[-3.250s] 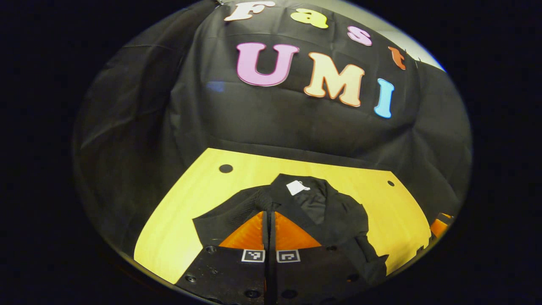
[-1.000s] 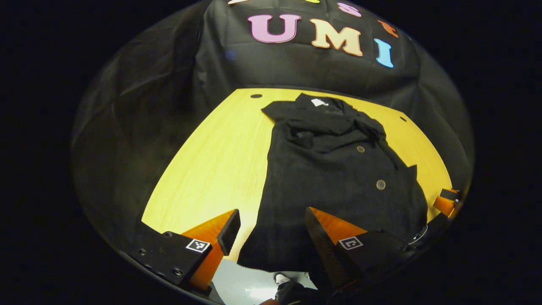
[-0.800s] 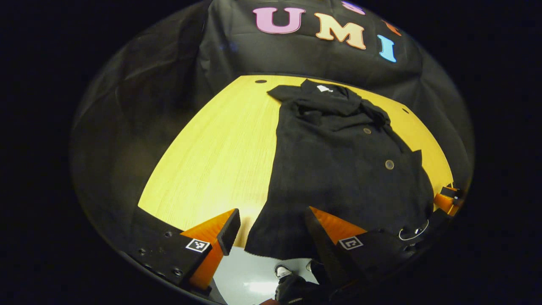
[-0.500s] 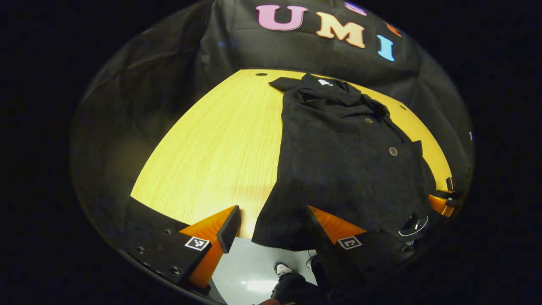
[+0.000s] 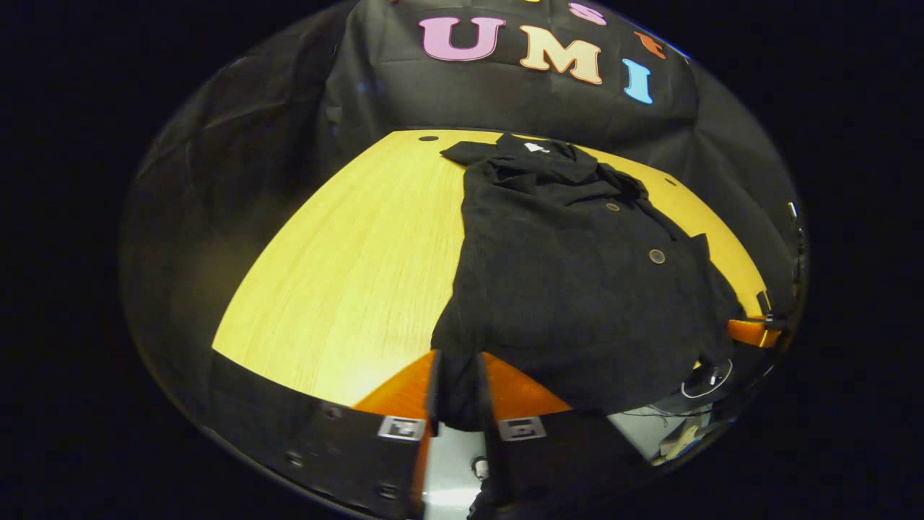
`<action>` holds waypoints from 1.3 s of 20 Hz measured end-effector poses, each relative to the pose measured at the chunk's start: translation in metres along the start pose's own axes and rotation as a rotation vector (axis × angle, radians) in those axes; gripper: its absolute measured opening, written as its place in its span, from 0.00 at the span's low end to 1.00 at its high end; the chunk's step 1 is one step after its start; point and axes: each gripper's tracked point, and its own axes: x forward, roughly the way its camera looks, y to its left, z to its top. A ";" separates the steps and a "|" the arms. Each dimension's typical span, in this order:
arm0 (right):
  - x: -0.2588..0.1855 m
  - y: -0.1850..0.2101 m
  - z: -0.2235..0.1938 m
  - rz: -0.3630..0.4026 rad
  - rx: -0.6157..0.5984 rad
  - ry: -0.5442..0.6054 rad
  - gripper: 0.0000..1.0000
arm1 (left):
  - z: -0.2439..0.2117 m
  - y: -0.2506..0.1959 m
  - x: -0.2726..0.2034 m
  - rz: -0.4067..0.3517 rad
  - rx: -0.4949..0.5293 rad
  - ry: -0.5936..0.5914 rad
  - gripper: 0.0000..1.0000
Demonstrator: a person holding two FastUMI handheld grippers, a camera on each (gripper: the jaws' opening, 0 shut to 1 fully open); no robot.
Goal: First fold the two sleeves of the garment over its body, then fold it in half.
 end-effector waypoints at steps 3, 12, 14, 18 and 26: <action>0.001 0.002 0.004 0.022 0.017 -0.017 0.07 | 0.000 0.000 -0.001 0.002 -0.032 0.039 0.00; -0.041 0.019 0.065 0.225 0.000 -0.159 0.07 | 0.072 -0.026 -0.035 0.009 -0.069 -0.047 0.00; -0.054 0.021 0.083 0.251 -0.020 -0.196 0.07 | 0.096 -0.036 -0.040 -0.007 -0.084 -0.087 0.00; -0.070 0.038 0.121 0.312 -0.050 -0.264 0.03 | 0.140 -0.047 -0.041 -0.028 -0.121 -0.156 0.00; -0.074 0.059 0.197 0.363 -0.042 -0.340 0.07 | 0.216 -0.051 -0.026 -0.094 -0.154 -0.253 0.00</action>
